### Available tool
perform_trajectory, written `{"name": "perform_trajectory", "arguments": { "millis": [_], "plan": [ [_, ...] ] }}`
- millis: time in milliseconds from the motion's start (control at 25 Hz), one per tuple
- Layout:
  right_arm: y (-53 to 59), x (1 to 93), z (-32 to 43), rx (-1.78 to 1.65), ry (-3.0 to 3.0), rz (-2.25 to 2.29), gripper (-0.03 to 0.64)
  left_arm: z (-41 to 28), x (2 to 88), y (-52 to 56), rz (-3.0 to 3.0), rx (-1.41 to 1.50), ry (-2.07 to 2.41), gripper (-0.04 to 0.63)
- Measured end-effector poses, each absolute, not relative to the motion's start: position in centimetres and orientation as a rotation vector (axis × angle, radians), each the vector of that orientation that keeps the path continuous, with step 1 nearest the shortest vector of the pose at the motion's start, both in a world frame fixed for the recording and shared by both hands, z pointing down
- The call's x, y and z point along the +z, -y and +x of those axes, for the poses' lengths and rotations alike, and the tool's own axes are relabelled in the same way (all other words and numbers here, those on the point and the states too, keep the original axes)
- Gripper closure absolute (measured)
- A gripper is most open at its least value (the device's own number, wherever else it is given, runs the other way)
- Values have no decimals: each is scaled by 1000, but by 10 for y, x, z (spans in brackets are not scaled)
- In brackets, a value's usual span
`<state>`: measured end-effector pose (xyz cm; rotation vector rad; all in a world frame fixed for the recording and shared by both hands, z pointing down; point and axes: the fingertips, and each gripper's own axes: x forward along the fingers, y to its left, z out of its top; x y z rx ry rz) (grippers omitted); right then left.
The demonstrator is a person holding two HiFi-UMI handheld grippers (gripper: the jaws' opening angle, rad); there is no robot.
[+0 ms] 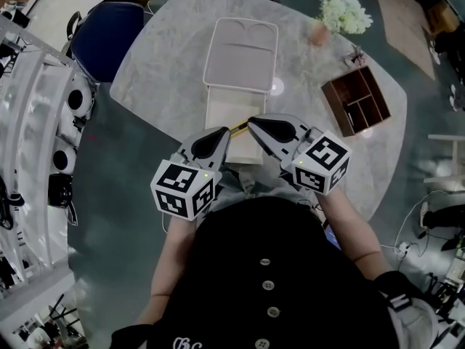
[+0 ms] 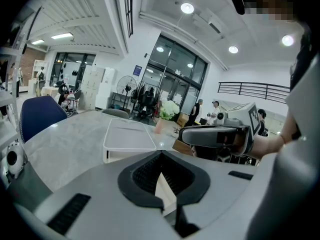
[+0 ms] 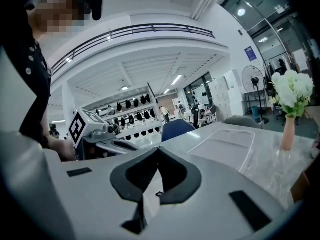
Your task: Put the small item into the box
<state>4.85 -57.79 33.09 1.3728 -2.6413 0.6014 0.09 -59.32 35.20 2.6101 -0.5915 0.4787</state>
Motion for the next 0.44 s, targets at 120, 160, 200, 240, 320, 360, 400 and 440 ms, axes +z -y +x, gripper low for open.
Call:
{"name": "perform_trajectory", "arguments": {
  "millis": [120,160,200,240,320,360,400,440],
  "plan": [
    [575,334,40,555,2632,1268,615,-2,353,594,2607,477,592,578],
    [573,335,38,542,2628,1239,615,-2,353,593,2605,477,591,578],
    [571,336,36,529,2624,1216,615,-3,354,593,2603,480,589,578],
    [570,337,35,516,2619,1201,615,-4,355,593,2601,484,589,578],
    [571,339,35,492,2609,1184,615,-5,357,594,2601,491,593,578],
    [571,340,37,484,2605,1177,615,-5,357,596,2601,492,597,578],
    [572,340,38,478,2602,1171,615,-5,358,597,2601,493,601,578],
    [573,340,39,471,2599,1165,615,-6,359,599,2602,494,606,578]
  ]
}}
